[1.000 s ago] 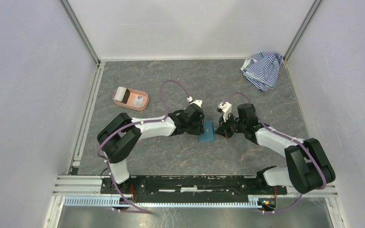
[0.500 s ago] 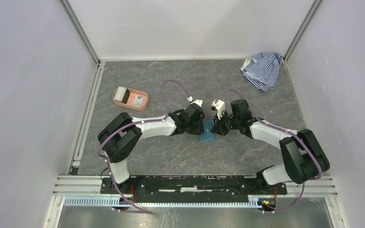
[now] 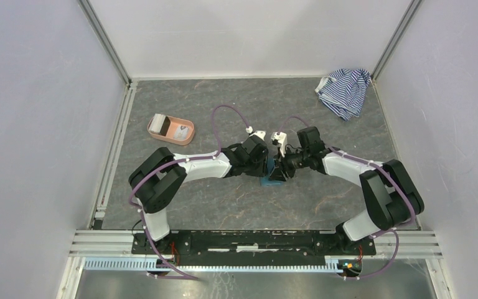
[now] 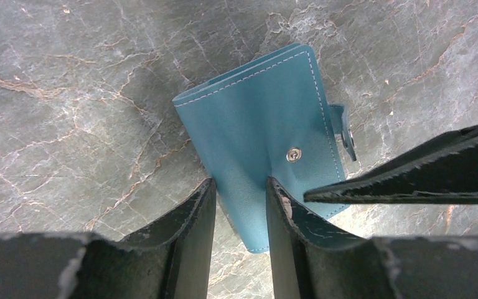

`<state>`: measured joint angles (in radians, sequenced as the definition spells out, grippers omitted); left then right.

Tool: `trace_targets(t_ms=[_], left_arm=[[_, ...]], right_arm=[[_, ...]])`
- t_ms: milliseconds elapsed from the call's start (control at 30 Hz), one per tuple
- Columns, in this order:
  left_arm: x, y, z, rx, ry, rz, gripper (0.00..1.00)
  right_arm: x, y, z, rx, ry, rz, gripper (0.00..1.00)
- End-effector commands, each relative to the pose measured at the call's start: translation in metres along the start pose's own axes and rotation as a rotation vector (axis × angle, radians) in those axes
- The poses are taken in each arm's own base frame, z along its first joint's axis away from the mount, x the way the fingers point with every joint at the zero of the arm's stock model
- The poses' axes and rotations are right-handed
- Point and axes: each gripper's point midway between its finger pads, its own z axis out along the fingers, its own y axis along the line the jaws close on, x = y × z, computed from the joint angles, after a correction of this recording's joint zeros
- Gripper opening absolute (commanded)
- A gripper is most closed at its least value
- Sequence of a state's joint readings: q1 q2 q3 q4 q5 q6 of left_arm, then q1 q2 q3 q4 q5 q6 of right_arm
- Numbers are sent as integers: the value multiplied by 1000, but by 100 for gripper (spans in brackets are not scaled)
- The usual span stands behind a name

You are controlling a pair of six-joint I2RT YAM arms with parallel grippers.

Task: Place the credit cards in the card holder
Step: Close the card holder at the center of the board.

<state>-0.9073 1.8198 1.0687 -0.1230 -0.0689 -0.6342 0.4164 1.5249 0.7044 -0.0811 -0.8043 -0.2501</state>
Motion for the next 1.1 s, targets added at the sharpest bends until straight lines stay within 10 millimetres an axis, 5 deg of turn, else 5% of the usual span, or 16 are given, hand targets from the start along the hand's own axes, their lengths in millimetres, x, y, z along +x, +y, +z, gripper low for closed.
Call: trace_targets(t_ms=[0, 233, 500, 833, 1067], left_arm=[[20, 10, 8, -38, 57, 7, 42], [22, 12, 10, -48, 69, 10, 41], [23, 13, 11, -53, 76, 13, 41], [23, 13, 11, -55, 77, 11, 41], [23, 12, 11, -52, 77, 0, 40]], right_arm=[[-37, 9, -18, -63, -105, -75, 44], [-53, 0, -56, -61, -212, -127, 29], [-32, -63, -53, 204, -91, -61, 24], [-36, -49, -44, 147, -123, 81, 40], [-25, -47, -38, 247, -89, 117, 40]])
